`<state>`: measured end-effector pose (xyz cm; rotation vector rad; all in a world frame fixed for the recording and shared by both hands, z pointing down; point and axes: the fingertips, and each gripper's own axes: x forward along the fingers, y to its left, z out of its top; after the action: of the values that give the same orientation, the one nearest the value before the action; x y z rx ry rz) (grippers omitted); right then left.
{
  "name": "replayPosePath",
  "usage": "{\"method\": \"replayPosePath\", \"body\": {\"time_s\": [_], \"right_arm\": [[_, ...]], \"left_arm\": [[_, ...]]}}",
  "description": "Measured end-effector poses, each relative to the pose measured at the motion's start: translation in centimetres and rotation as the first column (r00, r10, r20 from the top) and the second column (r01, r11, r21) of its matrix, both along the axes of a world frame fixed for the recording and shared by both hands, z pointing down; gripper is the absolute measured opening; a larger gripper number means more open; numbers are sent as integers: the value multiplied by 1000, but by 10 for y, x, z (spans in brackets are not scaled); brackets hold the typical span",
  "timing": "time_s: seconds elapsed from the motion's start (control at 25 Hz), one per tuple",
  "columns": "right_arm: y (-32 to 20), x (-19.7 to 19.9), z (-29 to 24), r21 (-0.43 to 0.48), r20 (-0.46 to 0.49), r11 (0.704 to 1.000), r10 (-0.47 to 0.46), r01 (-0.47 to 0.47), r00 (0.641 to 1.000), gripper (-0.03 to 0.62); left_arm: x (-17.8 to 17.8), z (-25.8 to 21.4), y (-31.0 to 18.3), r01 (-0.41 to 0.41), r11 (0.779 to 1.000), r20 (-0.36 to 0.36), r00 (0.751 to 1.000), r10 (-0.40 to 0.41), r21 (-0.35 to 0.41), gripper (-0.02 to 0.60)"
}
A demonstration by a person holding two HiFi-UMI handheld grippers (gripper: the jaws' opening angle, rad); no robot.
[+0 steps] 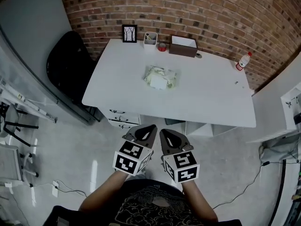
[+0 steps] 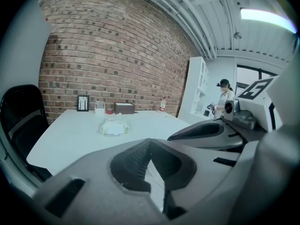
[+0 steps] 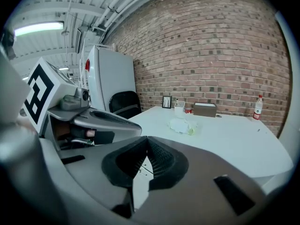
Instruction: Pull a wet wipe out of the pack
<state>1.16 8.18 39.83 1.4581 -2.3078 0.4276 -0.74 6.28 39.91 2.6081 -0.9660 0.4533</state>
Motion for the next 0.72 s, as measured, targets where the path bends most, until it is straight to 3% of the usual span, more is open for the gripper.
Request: {"method": "replayPosePath", "body": {"time_s": [0.4, 0.72], "right_arm": [[-36, -36, -2, 16, -4, 999, 43, -42, 999, 17], [-54, -48, 0, 26, -10, 998, 56, -56, 998, 17]], "left_arm": [[-34, 1, -33, -33, 999, -15, 999, 33, 1, 11], [-51, 4, -52, -15, 1000, -33, 999, 15, -4, 11]]}}
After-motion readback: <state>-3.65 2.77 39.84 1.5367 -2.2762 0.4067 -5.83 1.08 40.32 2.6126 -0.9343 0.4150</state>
